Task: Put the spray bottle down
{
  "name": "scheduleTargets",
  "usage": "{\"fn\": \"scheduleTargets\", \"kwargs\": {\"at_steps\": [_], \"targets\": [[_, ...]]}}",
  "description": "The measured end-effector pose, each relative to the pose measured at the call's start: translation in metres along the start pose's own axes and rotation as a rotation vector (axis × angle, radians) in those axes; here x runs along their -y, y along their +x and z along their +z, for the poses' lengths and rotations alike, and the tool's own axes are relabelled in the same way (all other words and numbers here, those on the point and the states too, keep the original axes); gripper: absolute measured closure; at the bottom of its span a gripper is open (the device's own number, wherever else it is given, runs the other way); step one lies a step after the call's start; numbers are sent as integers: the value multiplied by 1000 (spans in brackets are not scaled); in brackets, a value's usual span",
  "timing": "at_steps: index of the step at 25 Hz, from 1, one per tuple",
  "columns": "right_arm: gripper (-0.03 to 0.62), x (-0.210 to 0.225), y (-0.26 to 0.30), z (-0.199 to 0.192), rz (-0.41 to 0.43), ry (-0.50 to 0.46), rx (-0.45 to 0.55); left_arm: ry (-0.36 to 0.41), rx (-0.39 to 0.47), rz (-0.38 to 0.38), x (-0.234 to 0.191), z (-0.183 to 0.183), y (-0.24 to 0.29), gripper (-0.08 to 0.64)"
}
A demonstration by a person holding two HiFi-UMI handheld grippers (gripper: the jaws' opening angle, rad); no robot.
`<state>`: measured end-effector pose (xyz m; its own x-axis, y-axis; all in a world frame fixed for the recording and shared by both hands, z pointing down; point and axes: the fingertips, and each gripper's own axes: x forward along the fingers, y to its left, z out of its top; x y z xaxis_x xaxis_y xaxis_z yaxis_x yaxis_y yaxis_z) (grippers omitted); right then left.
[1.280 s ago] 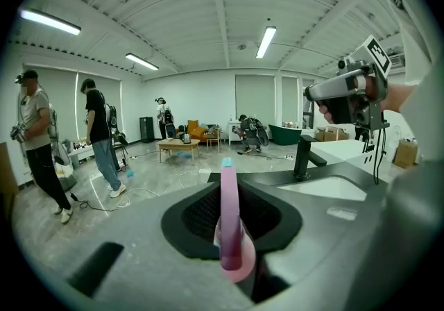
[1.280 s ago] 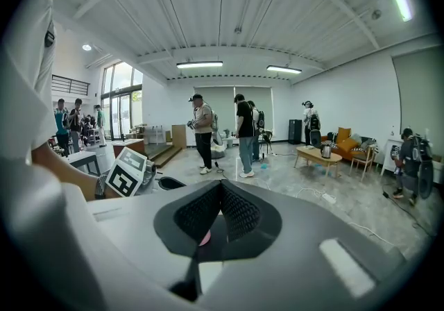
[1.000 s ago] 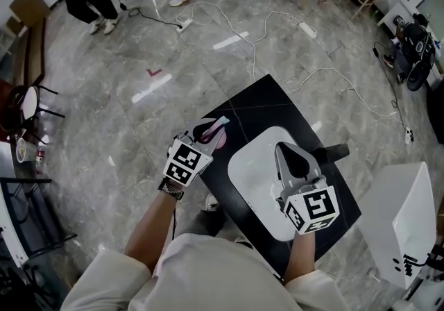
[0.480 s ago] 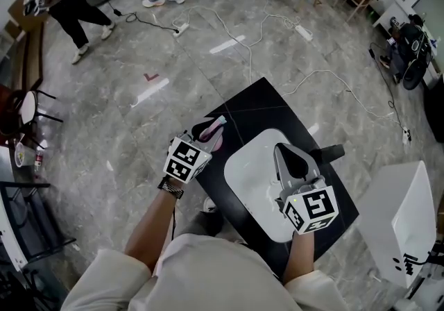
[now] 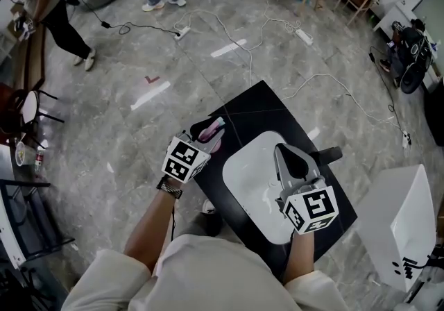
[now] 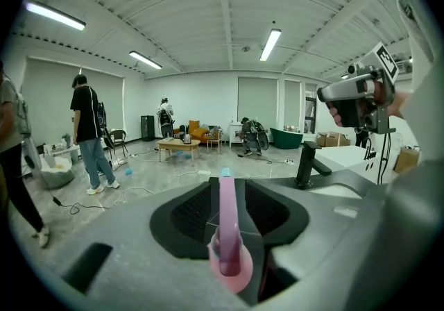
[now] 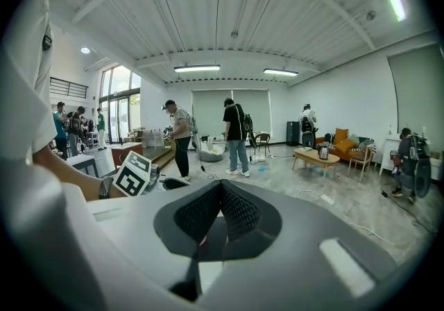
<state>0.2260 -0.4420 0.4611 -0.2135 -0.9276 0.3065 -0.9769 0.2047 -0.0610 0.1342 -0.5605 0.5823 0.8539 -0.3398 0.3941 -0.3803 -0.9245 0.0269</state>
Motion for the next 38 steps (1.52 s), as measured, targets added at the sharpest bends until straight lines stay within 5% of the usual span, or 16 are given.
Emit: {"fn": "scheduleTargets", "kwargs": {"at_steps": [18, 38], "targets": [[586, -20, -38, 18, 51, -54, 58, -43, 63, 129, 11, 16, -65, 399], [586, -75, -102, 50, 119, -170, 137, 1, 203, 247, 72, 64, -174, 547]]}}
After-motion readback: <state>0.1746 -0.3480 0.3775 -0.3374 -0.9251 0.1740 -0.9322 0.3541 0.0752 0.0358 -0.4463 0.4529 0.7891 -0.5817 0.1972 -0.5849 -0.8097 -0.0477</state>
